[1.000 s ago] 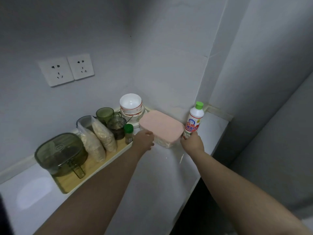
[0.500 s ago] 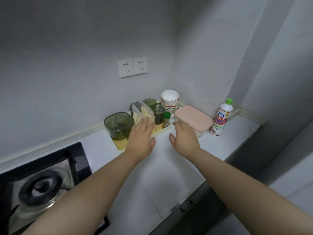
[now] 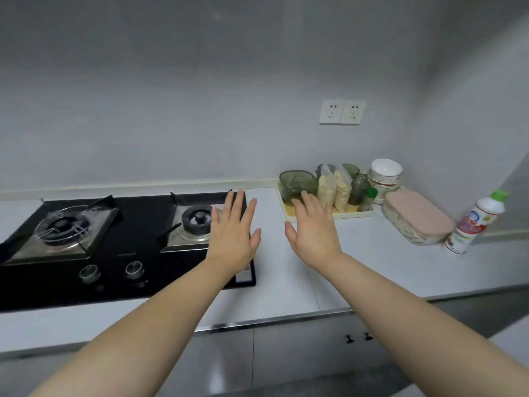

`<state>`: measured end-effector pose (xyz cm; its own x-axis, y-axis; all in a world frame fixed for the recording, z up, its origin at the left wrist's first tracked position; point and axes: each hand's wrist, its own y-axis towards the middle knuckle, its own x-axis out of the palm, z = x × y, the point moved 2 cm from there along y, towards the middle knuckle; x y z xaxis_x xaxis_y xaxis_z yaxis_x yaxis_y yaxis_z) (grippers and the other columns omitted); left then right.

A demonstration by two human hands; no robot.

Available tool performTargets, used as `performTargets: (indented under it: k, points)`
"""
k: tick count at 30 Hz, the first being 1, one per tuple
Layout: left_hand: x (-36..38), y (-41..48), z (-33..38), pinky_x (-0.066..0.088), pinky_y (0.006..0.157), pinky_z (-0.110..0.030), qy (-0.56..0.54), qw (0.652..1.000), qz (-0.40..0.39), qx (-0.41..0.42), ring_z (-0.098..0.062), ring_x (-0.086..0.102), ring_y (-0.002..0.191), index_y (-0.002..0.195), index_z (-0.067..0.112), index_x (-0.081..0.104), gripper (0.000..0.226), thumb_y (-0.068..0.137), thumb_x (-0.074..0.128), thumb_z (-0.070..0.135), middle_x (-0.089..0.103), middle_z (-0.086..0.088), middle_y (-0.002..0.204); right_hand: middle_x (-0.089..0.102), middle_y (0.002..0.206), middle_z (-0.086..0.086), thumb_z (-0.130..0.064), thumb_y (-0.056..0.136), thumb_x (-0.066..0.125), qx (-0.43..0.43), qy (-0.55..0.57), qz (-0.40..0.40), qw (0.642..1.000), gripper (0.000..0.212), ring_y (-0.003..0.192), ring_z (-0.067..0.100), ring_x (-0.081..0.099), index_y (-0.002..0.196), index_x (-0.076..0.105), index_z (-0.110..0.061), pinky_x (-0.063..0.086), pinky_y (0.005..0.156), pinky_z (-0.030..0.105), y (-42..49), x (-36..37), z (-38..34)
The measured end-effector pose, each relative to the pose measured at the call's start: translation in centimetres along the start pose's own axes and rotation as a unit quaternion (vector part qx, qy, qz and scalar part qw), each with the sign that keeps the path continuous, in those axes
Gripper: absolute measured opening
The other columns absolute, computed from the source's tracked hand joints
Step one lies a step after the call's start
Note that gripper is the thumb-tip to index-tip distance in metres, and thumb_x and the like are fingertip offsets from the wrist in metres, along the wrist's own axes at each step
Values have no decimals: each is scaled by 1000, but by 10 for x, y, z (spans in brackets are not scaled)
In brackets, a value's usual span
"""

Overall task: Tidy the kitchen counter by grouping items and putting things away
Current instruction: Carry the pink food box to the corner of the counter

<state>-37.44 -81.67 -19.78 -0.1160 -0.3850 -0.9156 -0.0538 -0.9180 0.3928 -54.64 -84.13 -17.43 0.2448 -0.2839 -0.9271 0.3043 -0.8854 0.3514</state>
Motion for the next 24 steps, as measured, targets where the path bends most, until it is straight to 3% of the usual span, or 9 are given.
performTargets:
  k: [8,11,16,20,24]
  points:
    - [-73,-114,-115,12,113,-57,58,991,25,-115,-30,2,147,150,18,22,66,93,46,41,10,-11,159,14,158,10,-36,95,42,-127,55,-7,990,59,146,24,10,148,27,-14,5,117,48,-24,1,-161]
    - [-96,-142,-151,19,112,-59,78,987,46,-132,-32,10,146,149,16,26,67,91,49,41,17,-13,157,20,156,13,-35,94,46,-158,67,-1,985,58,145,27,15,145,33,-11,10,116,52,-31,-1,-212]
    - [-134,-197,-213,19,110,-59,91,979,52,-175,-32,13,146,149,16,27,69,89,53,40,20,-14,157,12,158,11,-39,96,40,-200,49,-4,979,60,146,26,9,148,26,-13,7,116,52,-46,3,-304]
    - [-179,-271,-300,28,104,-62,143,967,72,-196,-35,24,142,146,16,29,72,84,59,38,29,-15,153,12,158,11,-40,95,41,-258,64,-9,964,60,146,25,9,147,27,-13,6,116,52,-64,7,-420]
    - [-215,-335,-366,31,102,-62,196,959,65,-196,-35,28,141,145,19,24,65,86,36,44,32,-15,152,27,153,16,-36,91,50,-305,63,11,950,56,143,30,23,139,41,-8,14,113,56,-79,14,-506]
